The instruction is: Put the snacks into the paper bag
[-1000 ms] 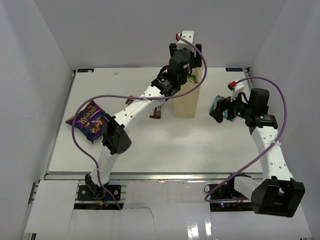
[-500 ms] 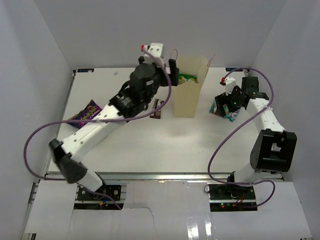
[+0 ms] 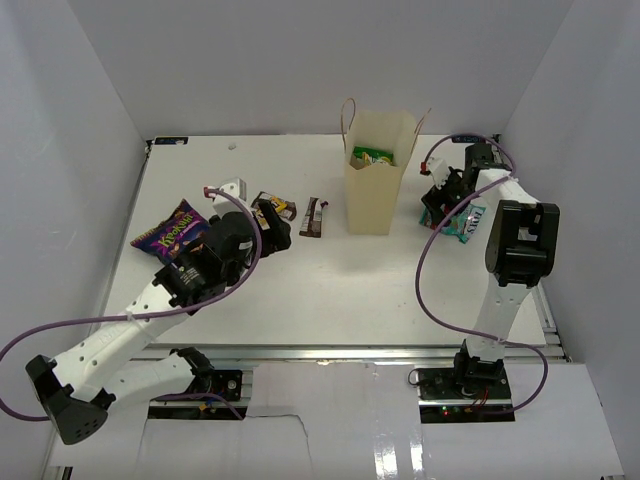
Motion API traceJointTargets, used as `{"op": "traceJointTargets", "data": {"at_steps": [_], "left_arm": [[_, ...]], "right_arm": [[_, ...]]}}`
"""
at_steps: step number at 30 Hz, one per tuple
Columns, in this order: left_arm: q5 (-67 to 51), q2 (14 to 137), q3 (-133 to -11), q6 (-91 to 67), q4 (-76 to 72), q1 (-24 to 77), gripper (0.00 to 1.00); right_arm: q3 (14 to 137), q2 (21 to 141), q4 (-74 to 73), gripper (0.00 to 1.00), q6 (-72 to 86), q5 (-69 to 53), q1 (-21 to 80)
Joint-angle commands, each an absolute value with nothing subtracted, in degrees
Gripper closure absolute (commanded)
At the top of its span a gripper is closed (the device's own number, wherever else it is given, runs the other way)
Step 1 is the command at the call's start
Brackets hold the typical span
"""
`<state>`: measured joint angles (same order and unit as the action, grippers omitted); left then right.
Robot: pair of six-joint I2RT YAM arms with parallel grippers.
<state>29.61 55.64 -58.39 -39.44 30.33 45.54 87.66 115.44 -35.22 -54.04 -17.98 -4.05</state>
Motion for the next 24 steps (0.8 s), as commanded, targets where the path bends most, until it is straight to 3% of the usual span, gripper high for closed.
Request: {"op": "traceJointTargets", "data": {"at_steps": [1,7,8,10,13,14,17,20,24], "left_arm": [[31.6,53.0,-58.4,-46.0,34.5,45.4,0.08],[31.6,51.2,-55.8,-50.7,36.8,45.4,0.08],[31.6,50.9,-55.6,-51.5,36.9,45.4,0.08],[31.6,50.7,-55.4,-51.7,37.1,45.4,0.08],[31.8,51.0,-55.7,-51.4,37.4,45.4,0.07],[31.7,51.1,-55.8,-51.3,37.5,45.4,0.07],[31.8,51.1,-56.2,-51.2,38.0,45.4,0.07],[32.1,50.1,-55.6,-51.6,38.1,45.4,0.07],[32.6,48.1,-54.6,-52.6,38.5,45.4,0.07]], "right_arm": [[89.4,116.5,-34.4,0.08,-51.9,-18.1,-3.5],[81.7,117.2,-29.4,0.01,-50.2,-13.0,-3.3],[81.1,117.4,-29.5,0.10,-49.9,-12.8,-3.3],[79.7,117.7,-29.7,0.18,-49.0,-12.8,-3.3],[78.8,118.6,-31.2,0.44,-48.0,-12.9,-3.3],[78.6,118.6,-31.6,0.59,-46.9,-13.0,-3.5],[76.0,115.9,-31.3,0.78,-45.7,-15.2,-4.6],[74.5,111.2,-32.2,0.90,-43.5,-21.8,-7.0],[73.7,103.8,-34.4,0.92,-42.5,-35.3,-11.6]]}}
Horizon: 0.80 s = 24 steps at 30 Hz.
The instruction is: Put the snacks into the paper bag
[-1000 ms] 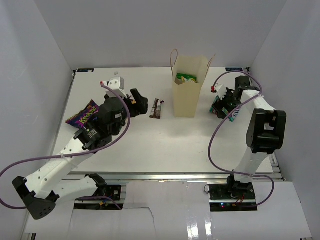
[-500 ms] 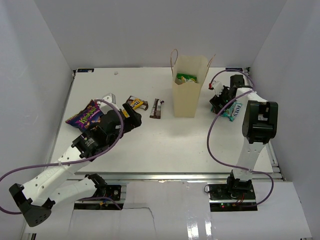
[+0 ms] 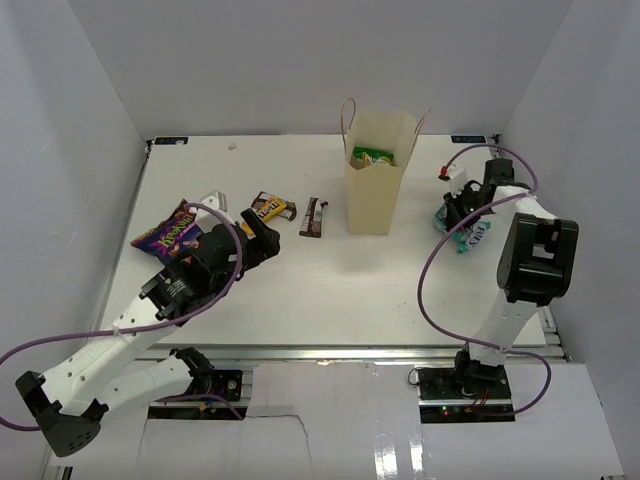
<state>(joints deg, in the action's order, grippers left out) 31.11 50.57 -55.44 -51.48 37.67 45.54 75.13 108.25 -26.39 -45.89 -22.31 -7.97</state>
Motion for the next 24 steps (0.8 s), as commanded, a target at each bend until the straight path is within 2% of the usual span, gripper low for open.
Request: {"op": "traceJointTargets", "data": {"at_steps": [1,6,11,13,14,16,17,19,20,22,24], "left_arm": [[32.8,47.6,-54.4,-52.7,38.6,45.4,0.07],[33.2,46.1,-53.8,-52.9,38.9,45.4,0.07],[33.5,45.2,-53.6,-53.1,39.6,45.4,0.07],[33.7,44.7,-53.4,-53.3,39.8,45.4,0.07],[33.7,44.5,-53.4,-53.4,39.9,45.4,0.07],[33.7,44.2,-53.3,-53.5,39.9,45.4,0.07],[33.7,44.1,-53.3,-53.7,39.9,45.4,0.07],[33.7,44.1,-53.3,-53.7,39.9,45.4,0.07],[33.5,44.1,-53.3,-53.9,40.1,45.4,0.07],[33.2,43.9,-53.3,-54.2,40.1,45.4,0.07],[32.9,43.6,-53.2,-54.9,40.1,45.4,0.07]], "right_arm": [[73.6,100.8,-35.0,0.92,-42.5,-38.6,-12.6],[76.5,91.9,-45.7,0.92,-48.4,-60.8,-15.9],[89.3,87.6,-54.3,0.92,-48.4,-73.8,-11.5],[93.4,86.0,-53.6,0.92,-42.9,-75.0,-7.1],[95.9,85.2,-48.9,0.92,-39.5,-75.1,-5.1],[95.3,81.8,-37.5,0.92,-22.5,-74.3,-0.2],[92.3,80.3,-21.0,0.92,-15.6,-71.1,2.3],[91.4,78.5,-7.4,0.92,-1.0,-66.0,5.8],[94.5,80.6,-1.9,0.92,1.5,-60.0,6.7],[98.9,83.7,-0.9,0.92,5.3,-49.3,8.6],[102.4,88.8,2.3,0.92,7.3,-43.9,9.0]]}}
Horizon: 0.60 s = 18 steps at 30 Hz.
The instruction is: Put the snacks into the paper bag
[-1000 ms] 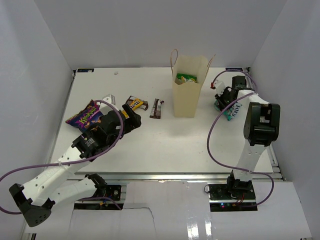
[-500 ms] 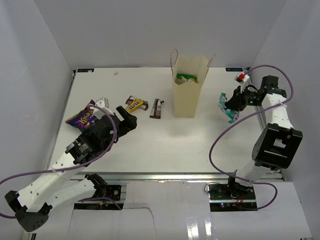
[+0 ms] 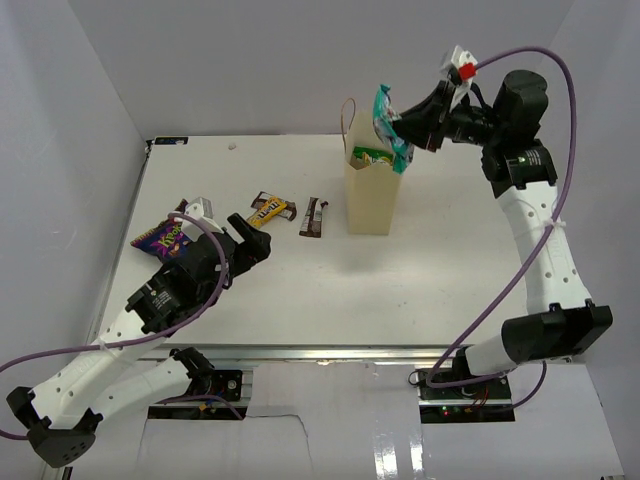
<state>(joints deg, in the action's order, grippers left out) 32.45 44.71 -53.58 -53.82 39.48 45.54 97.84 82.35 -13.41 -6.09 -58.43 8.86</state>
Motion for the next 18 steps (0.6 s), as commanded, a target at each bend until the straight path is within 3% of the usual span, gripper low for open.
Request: {"op": "traceJointTargets", "data": {"at_steps": [1,4,12,15,16,18], "left_arm": [[32.6,43.4,-53.1,-55.0,40.1,45.4,0.07],[32.1,42.9,-52.6,-56.0,40.3,45.4,0.08],[31.2,41.5,-50.5,-59.9,42.4,45.4,0.08],[31.6,41.7,-50.6,-60.9,43.6,45.4,0.08],[31.6,41.7,-50.6,-61.3,43.9,45.4,0.08],[31.8,42.1,-50.7,-62.4,45.0,45.4,0.07]], "right_arm": [[105.7,90.4,2.5,0.92,6.9,-41.2,9.5],[109.8,95.9,3.7,0.92,5.7,-33.4,10.5],[107.5,100.4,5.7,0.92,1.1,-30.6,11.7],[104.8,99.4,5.6,0.76,0.3,-29.2,12.1],[104.2,99.1,5.5,0.61,-1.7,-28.8,12.2],[102.8,98.1,5.0,0.51,-2.5,-27.9,12.1]]}}
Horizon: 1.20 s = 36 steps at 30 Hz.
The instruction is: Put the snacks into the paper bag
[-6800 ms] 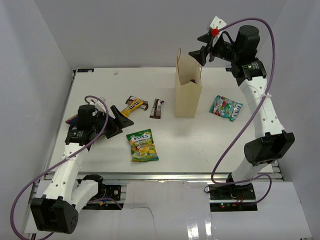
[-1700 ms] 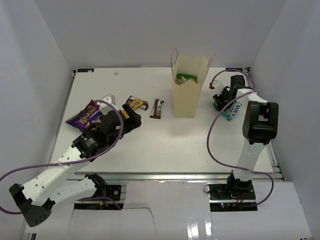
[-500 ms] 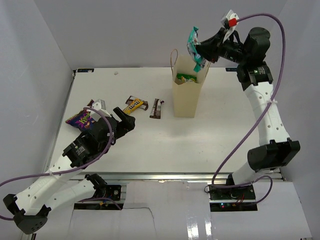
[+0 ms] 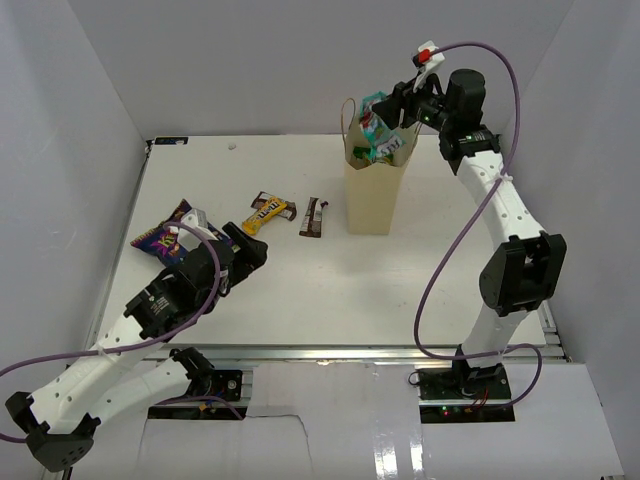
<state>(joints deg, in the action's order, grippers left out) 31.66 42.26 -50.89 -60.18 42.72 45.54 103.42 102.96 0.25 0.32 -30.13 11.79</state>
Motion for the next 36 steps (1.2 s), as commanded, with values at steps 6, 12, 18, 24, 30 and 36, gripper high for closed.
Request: {"op": "traceJointTargets", "data": {"at_steps": [6,12,18,24,30,36], "left_arm": [[29.4,45.1,-51.7,-64.5,46.3,43.6,0.07],[10.5,55.3,-54.9,-54.2,43.8,22.6,0.08],[6.8,68.3,-61.2,-46.2,44.9,2.7,0.04],[0.1,82.6,-66.3,-40.0,39.4,-12.6,0.02],[-12.8,85.3,-67.5,-34.6,36.0,-25.4,0.02],[-20.3,88.1,-60.9,-30.5,29.2,-33.7,0.02]], "right_arm": [[102.1,95.1,3.4,0.30,-4.6,-28.2,12.0],[101.9,89.7,-5.2,0.21,-9.2,-44.6,8.3],[92.2,83.2,-21.3,0.17,-19.5,-48.9,2.8],[72.9,73.7,-25.9,0.15,-25.6,-48.3,-2.7],[65.1,70.1,-27.1,0.14,-26.5,-49.0,-4.7],[63.4,71.2,-27.1,0.14,-26.0,-50.0,-5.1]]}}
